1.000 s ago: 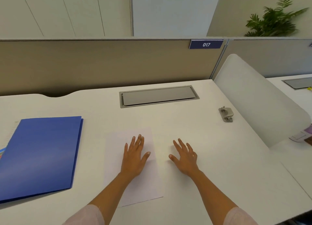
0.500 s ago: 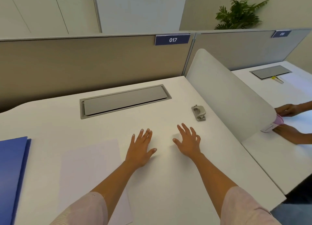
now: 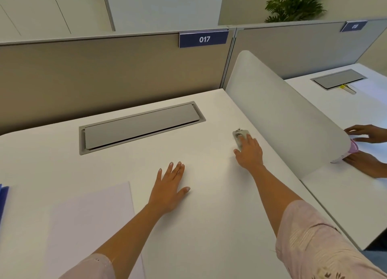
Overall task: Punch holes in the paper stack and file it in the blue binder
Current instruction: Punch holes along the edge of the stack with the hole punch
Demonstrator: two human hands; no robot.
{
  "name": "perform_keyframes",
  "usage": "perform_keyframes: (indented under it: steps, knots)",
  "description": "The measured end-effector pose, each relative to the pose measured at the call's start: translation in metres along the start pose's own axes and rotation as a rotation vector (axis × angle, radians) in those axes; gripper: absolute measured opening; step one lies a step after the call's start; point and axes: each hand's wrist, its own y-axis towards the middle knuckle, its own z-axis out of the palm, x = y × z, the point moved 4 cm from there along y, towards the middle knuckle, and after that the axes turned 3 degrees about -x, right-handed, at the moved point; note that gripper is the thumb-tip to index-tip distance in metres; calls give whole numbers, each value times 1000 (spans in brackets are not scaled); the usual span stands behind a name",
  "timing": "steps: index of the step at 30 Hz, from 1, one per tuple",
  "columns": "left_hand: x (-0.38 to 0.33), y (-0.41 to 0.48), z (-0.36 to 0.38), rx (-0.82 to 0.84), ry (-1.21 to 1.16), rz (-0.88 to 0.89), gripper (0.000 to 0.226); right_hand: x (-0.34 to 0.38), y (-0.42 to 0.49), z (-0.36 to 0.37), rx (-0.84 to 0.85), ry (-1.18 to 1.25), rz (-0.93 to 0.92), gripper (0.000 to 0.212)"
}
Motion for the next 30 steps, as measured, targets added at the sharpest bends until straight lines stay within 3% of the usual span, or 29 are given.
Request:
perform_keyframes:
  steps: [6,10,18,30]
  knots:
    - [9,4,3,-15,2,-1,71,-6,22,4,-25,-11,-24,53]
    - [14,5,1,-31,20,-6,71,-7,36,7,4,247,35,53]
    - [15,7,-7,-65,13,-5,69,-6,49,5,-136,371,169,25]
    - [27,-22,-17,-105,-24,-32,68,50,-27,15,-196,432,192,19]
